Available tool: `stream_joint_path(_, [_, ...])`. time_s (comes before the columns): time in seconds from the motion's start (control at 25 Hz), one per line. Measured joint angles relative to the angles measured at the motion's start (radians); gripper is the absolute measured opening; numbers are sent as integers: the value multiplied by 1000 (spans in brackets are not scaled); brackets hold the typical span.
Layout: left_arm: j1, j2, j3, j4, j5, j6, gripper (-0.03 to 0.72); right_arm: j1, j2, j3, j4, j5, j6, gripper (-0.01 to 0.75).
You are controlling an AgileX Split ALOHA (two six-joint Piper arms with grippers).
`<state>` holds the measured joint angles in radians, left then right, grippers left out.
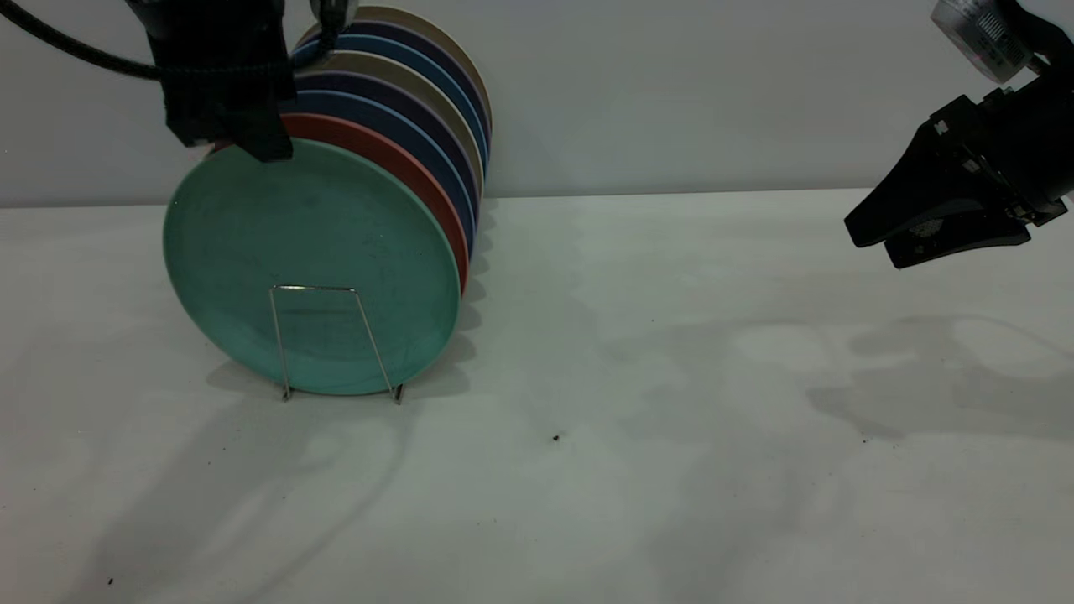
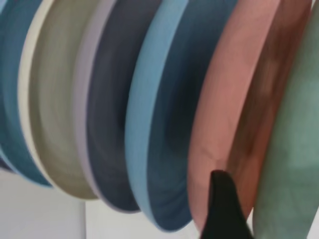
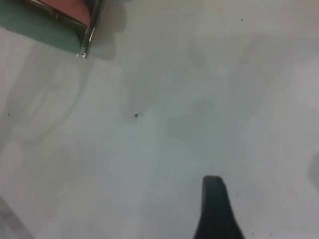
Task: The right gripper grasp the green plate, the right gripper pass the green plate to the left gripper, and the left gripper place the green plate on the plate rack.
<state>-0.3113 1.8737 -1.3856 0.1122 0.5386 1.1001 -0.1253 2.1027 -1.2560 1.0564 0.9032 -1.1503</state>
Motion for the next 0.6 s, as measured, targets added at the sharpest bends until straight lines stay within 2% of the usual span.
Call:
stream_joint_path(0.16, [0,-79,0,0,30,-1,582,0,0,0,0,-2,0,535])
stream_joint_path(0.32, [0,-156,-1,-2,122,-41,585,0,0,0,0,-2,0,535])
stream_joint_path(0.44, [12,-181,-1,-10,173,-243,585,8,0,0,-7,3,0,535])
stream_joint_path(0.6, [56,-182,-1,-6,255,-747,585,79,-23,0,-150,-57,110,535])
